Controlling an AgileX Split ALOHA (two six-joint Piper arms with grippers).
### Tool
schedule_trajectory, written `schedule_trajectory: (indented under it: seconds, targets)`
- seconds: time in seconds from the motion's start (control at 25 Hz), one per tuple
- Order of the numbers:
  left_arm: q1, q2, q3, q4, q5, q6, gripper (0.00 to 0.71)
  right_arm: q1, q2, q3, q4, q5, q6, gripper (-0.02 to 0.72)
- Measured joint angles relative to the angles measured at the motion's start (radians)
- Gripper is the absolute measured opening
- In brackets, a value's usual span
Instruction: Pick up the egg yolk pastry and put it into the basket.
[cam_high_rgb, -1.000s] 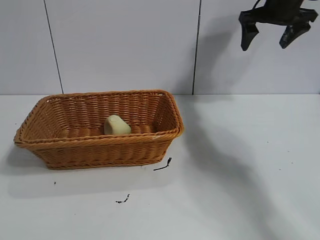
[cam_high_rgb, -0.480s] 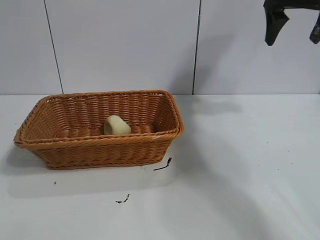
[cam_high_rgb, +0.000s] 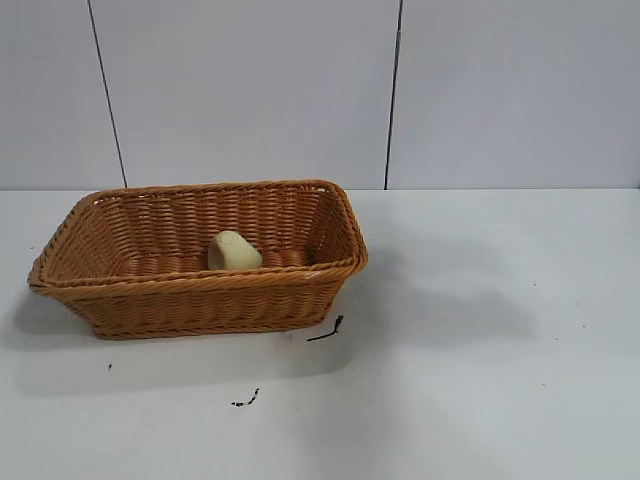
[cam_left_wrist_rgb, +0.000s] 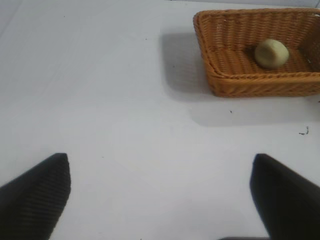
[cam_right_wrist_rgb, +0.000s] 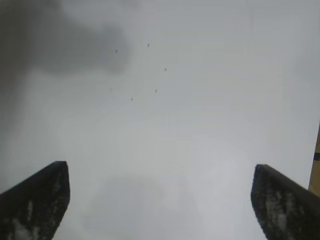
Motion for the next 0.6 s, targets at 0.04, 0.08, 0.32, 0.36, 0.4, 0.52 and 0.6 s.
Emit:
schedule_trajectory:
  seconds: [0.04, 0.08, 0.32, 0.36, 0.4, 0.52, 0.6]
  targets:
    - [0.000, 0.000, 0.000, 0.000, 0.000, 0.000, 0.696, 0.000, -0.046, 0.055, 0.000, -0.013, -0.003, 0.682]
    - [0.000, 0.000, 0.000, 0.000, 0.000, 0.000, 0.696, 0.000, -0.101, 0.110, 0.000, -0.036, -0.003, 0.682]
    - [0.000, 0.000, 0.000, 0.000, 0.000, 0.000, 0.696, 0.000, -0.420, 0.434, 0.000, -0.152, -0.006, 0.682]
    - [0.000, 0.000, 0.000, 0.000, 0.000, 0.000, 0.696, 0.000, -0.476, 0.489, 0.000, -0.167, -0.006, 0.682]
    - [0.000, 0.000, 0.000, 0.000, 0.000, 0.000, 0.696, 0.000, -0.531, 0.532, 0.000, -0.176, -0.006, 0.682]
    - [0.000, 0.000, 0.000, 0.000, 0.000, 0.000, 0.696, 0.000, -0.688, 0.651, 0.001, -0.177, -0.007, 0.682]
    - [0.000, 0.000, 0.000, 0.000, 0.000, 0.000, 0.696, 0.000, -0.744, 0.685, 0.003, -0.177, -0.007, 0.682]
